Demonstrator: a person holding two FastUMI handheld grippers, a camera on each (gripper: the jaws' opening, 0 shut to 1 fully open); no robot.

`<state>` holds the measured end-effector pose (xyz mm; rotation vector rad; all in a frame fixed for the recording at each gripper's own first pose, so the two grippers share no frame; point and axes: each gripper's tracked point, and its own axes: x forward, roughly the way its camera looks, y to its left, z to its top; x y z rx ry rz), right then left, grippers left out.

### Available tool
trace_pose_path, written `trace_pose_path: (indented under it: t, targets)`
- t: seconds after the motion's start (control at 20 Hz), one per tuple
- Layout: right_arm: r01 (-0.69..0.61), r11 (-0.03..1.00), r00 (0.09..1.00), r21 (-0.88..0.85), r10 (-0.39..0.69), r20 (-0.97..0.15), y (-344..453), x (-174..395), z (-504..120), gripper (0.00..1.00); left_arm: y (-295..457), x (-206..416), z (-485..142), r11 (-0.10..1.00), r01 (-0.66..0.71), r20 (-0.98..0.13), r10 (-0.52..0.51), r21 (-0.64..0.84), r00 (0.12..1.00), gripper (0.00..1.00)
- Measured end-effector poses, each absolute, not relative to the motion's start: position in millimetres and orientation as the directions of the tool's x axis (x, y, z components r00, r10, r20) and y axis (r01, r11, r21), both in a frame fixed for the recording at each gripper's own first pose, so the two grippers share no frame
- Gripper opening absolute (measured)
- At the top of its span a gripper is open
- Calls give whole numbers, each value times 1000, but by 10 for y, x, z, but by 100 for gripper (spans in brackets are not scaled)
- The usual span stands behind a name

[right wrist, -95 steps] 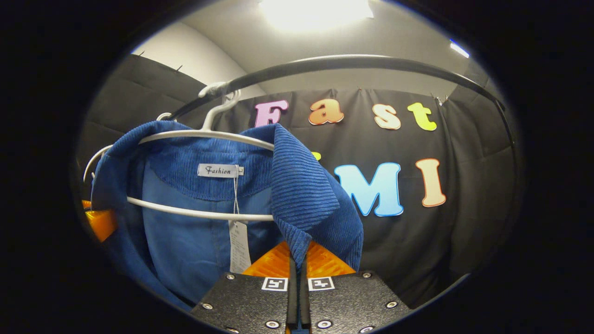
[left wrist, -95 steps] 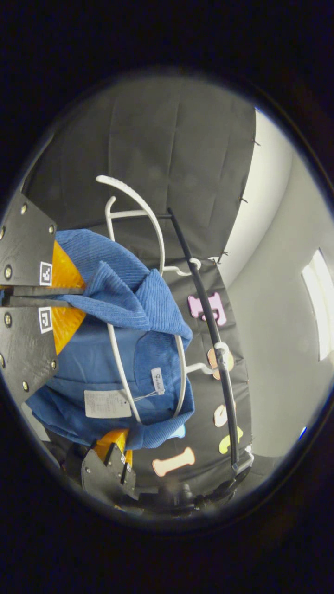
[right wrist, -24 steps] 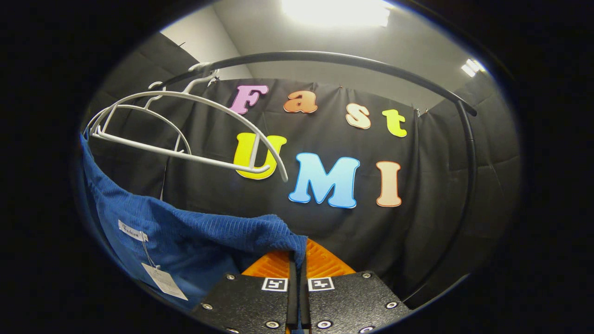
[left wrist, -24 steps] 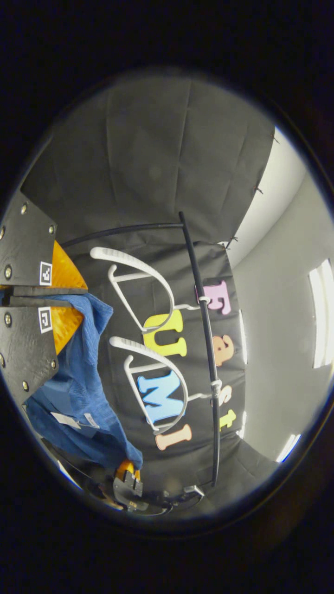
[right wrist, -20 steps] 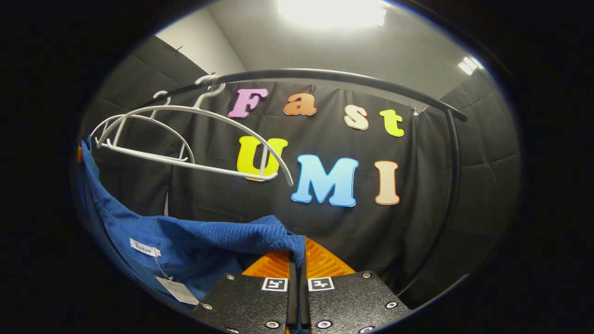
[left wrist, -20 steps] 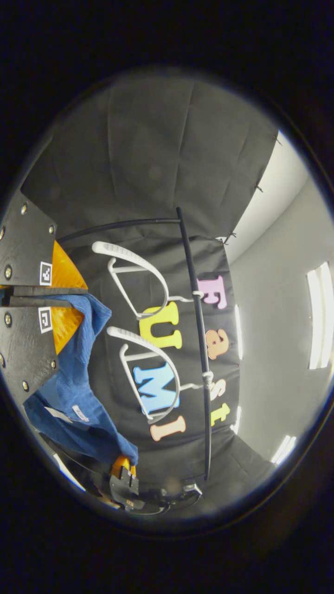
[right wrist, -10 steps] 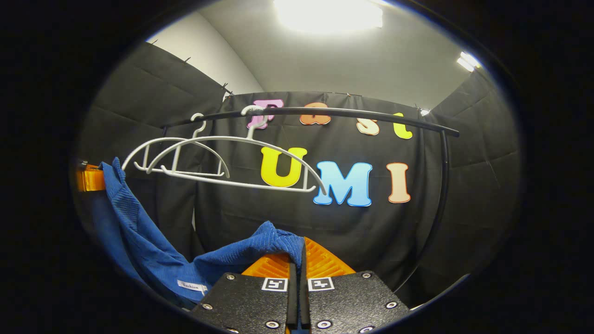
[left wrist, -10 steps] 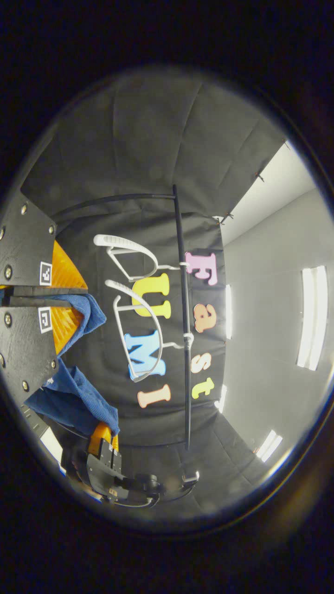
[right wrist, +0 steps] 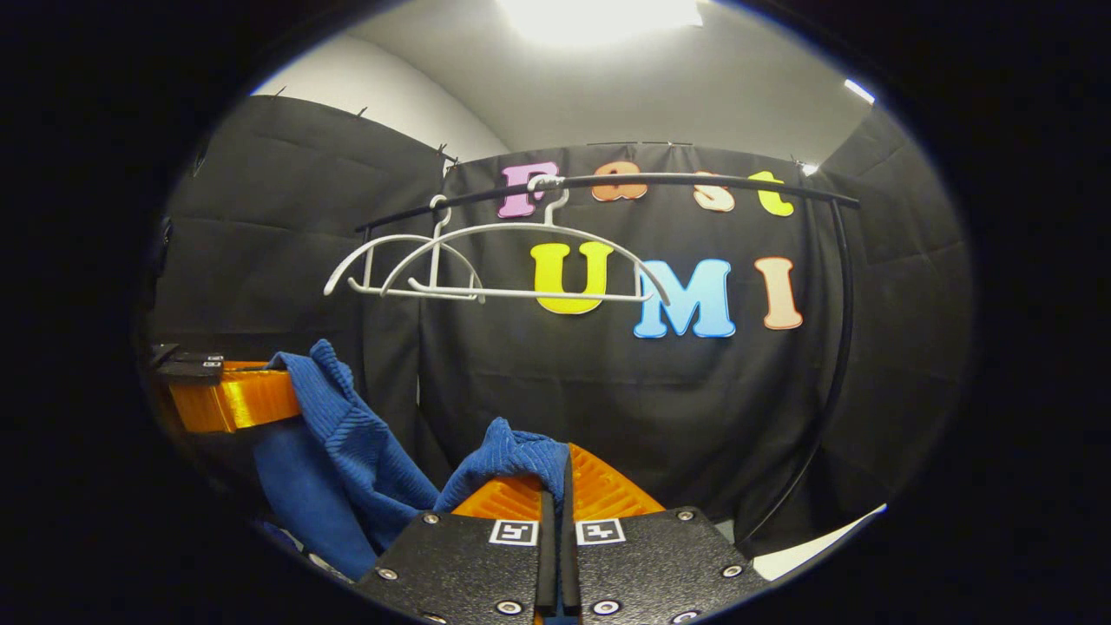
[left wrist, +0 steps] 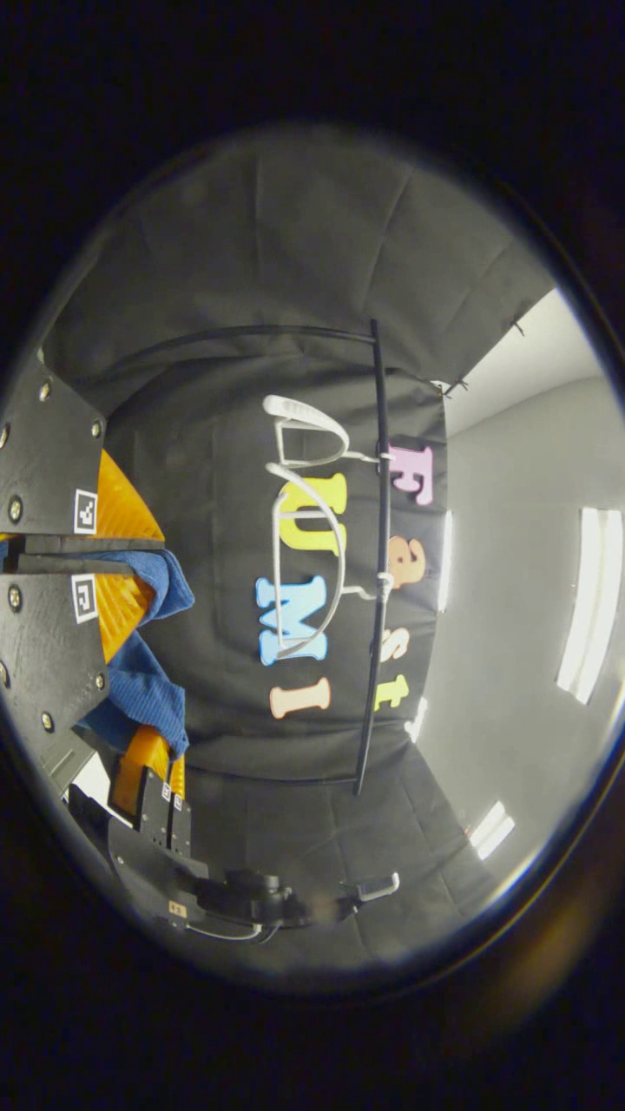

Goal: Grasp the clothes on the hanger with both hands and then place them into the laundry hamper below.

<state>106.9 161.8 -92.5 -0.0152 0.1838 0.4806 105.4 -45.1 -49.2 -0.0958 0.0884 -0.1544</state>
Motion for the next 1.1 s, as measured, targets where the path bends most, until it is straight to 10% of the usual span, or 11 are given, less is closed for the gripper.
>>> trace_pose_path:
  t: [1.1]
  targets:
    - [-467, 882, 705, 61, 412, -577, 1663, 267, -3001, 2, -488, 669, -2859, 990, 85, -514, -130, -109, 848, 2]
